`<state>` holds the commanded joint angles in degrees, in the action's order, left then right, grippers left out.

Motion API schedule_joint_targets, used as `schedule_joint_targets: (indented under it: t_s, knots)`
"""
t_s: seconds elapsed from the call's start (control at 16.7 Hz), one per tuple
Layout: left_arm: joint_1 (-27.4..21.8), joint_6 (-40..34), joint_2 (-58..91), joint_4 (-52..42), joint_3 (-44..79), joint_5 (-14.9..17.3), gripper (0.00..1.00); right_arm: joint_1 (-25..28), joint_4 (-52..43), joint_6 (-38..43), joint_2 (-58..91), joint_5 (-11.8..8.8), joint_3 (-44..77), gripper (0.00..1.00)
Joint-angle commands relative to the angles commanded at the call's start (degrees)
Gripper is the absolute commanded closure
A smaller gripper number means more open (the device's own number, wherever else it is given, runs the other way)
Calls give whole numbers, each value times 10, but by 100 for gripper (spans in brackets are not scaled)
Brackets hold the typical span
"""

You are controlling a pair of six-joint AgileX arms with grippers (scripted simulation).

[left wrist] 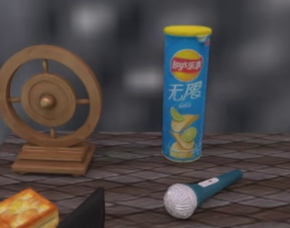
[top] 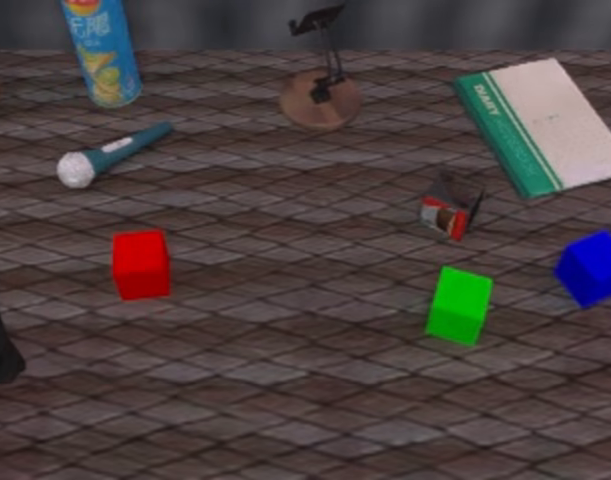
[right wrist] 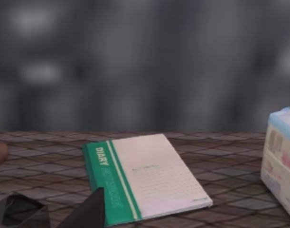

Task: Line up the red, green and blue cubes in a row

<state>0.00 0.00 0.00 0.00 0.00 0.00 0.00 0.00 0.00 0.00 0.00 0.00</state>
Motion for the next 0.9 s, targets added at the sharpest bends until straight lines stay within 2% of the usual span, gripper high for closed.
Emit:
schedule_joint_targets:
  t_s: [0.24,0.42,0.6,0.9]
  knots:
    - [-3,-4,17,-12,17,0,0,0,0,0,0,0,0,0]
    - [-13,-19,90,-56,85,0,0,0,0,0,0,0,0,0]
    - [-30,-43,216,-124,189,1,0,0,0,0,0,0,0,0]
    - [-65,-92,510,-272,402,2,0,0,0,0,0,0,0,0]
